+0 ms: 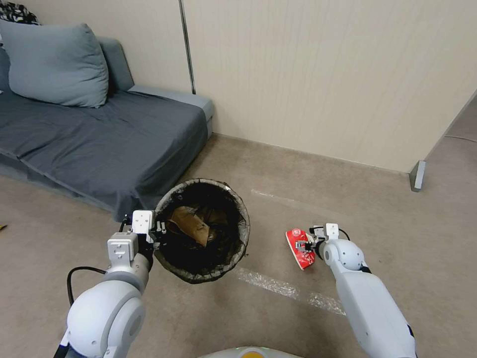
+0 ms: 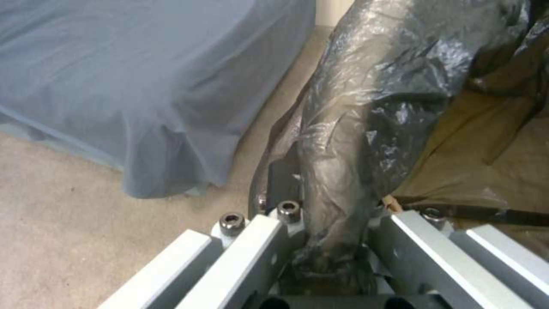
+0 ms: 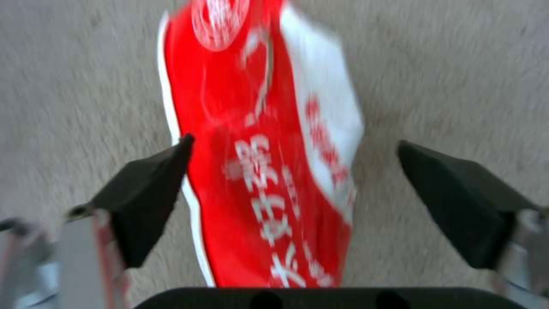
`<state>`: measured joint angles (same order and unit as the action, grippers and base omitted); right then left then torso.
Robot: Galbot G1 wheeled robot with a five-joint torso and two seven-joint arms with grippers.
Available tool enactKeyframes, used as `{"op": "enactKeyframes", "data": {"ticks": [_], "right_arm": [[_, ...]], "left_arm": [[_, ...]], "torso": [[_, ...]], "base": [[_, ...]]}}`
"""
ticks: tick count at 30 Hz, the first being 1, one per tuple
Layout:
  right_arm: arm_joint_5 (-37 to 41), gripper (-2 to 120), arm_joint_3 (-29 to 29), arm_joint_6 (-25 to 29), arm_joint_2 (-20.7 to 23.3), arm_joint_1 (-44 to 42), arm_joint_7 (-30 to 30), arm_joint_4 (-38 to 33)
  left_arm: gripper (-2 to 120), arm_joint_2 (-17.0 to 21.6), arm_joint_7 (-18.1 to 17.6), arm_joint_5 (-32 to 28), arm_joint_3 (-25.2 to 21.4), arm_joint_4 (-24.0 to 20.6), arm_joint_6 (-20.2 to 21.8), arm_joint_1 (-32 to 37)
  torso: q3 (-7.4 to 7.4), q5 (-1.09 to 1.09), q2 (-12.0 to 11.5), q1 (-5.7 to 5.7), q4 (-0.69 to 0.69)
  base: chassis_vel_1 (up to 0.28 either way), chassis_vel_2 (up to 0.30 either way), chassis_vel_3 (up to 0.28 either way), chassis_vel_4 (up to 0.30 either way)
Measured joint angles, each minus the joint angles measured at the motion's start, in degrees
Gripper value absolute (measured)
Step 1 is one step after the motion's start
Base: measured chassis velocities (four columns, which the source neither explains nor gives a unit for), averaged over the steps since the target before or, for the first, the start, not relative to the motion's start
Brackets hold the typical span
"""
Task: Pick up the trash bin, then pick up the garbage from the floor and place it into the trash bin.
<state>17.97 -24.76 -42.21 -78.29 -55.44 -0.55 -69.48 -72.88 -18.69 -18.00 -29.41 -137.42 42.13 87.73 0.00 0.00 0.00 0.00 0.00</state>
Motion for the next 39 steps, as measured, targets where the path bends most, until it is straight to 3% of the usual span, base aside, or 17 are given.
{"op": "enactKeyframes", "data": {"ticks": [7,12,16,18,20,24,34,37,39], "right_arm": [[-1.1,55,-0.7,0.0,-0.3,-1.0,1.2,0.9],[-1.1,43,-0.8,0.1,-0.3,-1.2,1.4,0.9],[-1.3,21,-1.0,0.1,-0.7,-1.7,1.9,0.3],[-1.3,19,-1.1,0.1,-0.8,-1.9,2.1,0.0],[-1.1,7,-1.6,0.3,-0.9,-2.9,3.6,-1.8],[-0.2,1,-2.3,1.6,-0.8,-4.4,6.0,-5.1],[2.3,1,-4.5,6.5,-0.3,-8.6,10.0,-13.1],[5.5,1,-5.5,9.4,0.3,-10.9,13.6,-18.6],[9.0,1,-5.9,12.5,1.3,-13.3,19.5,-24.3]], "left_arm": [[0,0.1,0.0,0.1,0.3,0.3,0.0,-0.2],[0,0.0,0.0,0.1,0.3,0.3,0.0,-0.1],[0,-0.1,0.1,0.3,0.1,0.3,0.0,0.1],[0,-0.2,0.1,0.3,0.1,0.2,0.0,0.2],[0,-0.5,0.1,0.7,0.1,0.2,0.0,0.3],[0,-0.6,0.2,0.9,0.2,0.3,0.0,0.3],[0,-0.6,0.2,0.9,0.3,0.6,0.0,0.0],[0,-0.5,0.2,0.8,0.2,0.6,0.0,-0.1],[0,-0.5,0.2,0.8,0.2,0.8,0.0,-0.2]], "torso": [[0.0,0.0,0.0,0.0,0.0],[0.0,0.0,0.0,0.0,0.0],[0.0,0.02,0.0,0.01,0.01],[0.0,0.02,0.0,0.0,0.01],[0.0,0.01,0.0,0.0,-0.01],[0.0,0.0,0.0,0.01,-0.01],[0.0,0.01,0.0,0.0,-0.01],[0.0,0.01,0.0,0.01,0.0],[0.0,0.0,0.0,0.01,0.0]], "base": [[0.0,0.0,0.0,0.0],[0.0,0.0,0.0,0.0],[0.0,0.0,0.0,0.0],[0.0,0.0,0.0,0.0],[0.0,0.0,0.0,0.0],[0.0,0.0,0.0,0.0],[0.0,0.0,0.0,0.0],[0.0,0.0,0.0,0.0],[0.0,0.0,0.0,0.0]]}}
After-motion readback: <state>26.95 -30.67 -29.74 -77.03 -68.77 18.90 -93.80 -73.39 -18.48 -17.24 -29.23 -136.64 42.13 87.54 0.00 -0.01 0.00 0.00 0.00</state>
